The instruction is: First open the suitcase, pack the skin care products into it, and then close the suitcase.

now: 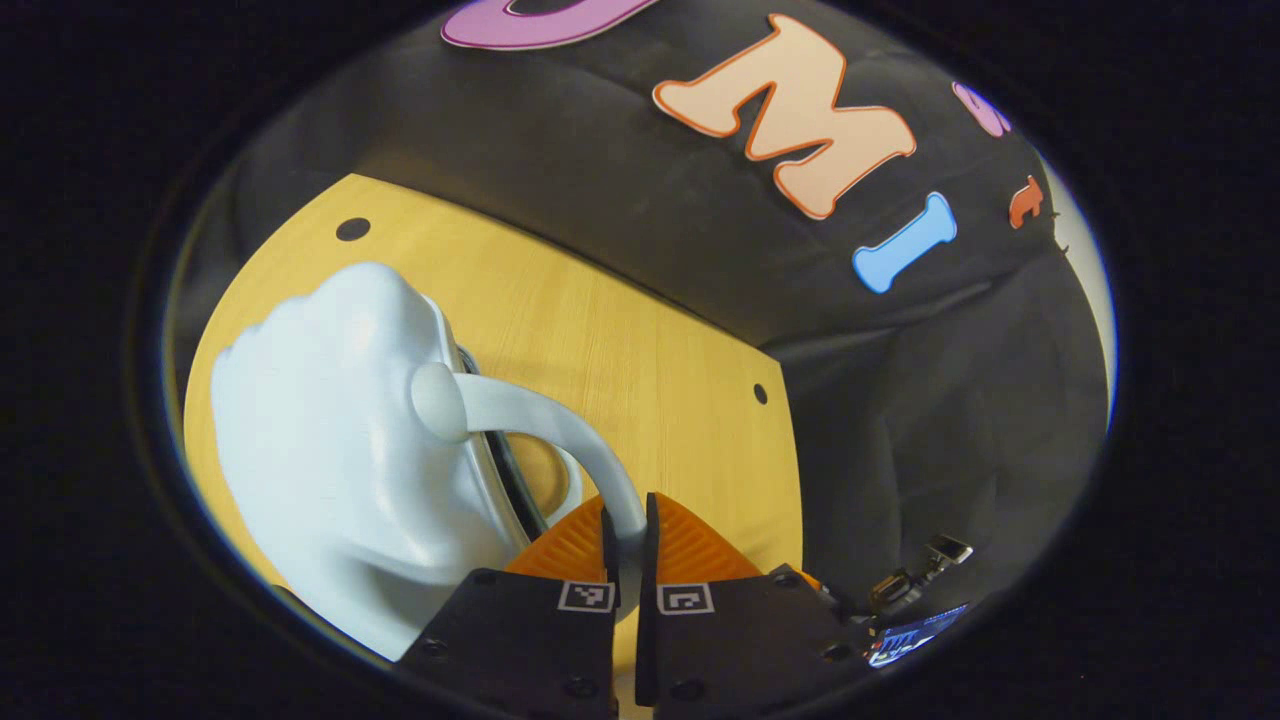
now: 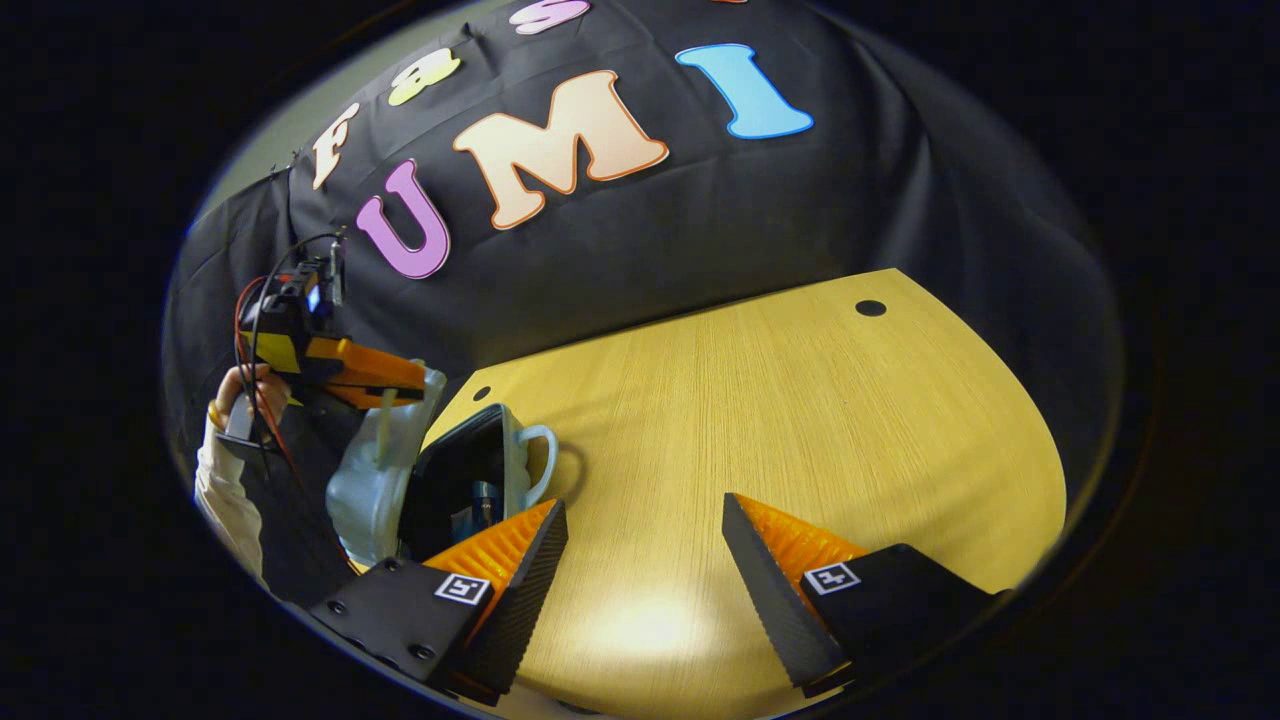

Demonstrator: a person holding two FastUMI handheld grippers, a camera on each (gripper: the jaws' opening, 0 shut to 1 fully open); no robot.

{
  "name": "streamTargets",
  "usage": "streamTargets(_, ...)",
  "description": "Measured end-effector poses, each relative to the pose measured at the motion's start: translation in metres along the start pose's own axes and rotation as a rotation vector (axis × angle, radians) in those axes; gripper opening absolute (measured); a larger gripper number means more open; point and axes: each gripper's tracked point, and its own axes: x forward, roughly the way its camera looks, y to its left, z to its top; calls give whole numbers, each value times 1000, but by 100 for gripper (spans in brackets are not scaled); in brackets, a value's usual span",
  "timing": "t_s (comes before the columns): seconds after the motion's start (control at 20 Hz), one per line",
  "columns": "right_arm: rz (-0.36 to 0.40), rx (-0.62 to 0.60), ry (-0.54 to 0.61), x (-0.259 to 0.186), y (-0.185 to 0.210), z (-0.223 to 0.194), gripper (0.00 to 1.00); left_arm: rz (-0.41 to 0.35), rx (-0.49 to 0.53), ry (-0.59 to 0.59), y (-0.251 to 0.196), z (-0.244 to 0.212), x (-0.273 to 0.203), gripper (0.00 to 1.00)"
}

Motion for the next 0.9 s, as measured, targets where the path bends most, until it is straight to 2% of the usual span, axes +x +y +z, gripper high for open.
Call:
streamTargets(0.4,-23,22,5,-18,-26,-12,98,146,1,129,22,-31,83,2)
streamTargets(0.45,-23,22,6,-20,-29,-13,98,170,-1,145,24,-35,92,6)
streamTargets(0.5,-22,20,7,-22,-32,-14,98,197,-5,157,27,-40,101,3)
streamTargets(0.7,-9,11,3,-30,-37,-15,98,309,-5,212,35,-54,111,10)
streamTargets(0.75,-5,12,4,-32,-39,-15,98,314,8,215,36,-54,110,16)
streamTargets(0.9,10,9,-1,-36,-42,-13,98,330,91,196,32,-48,106,67)
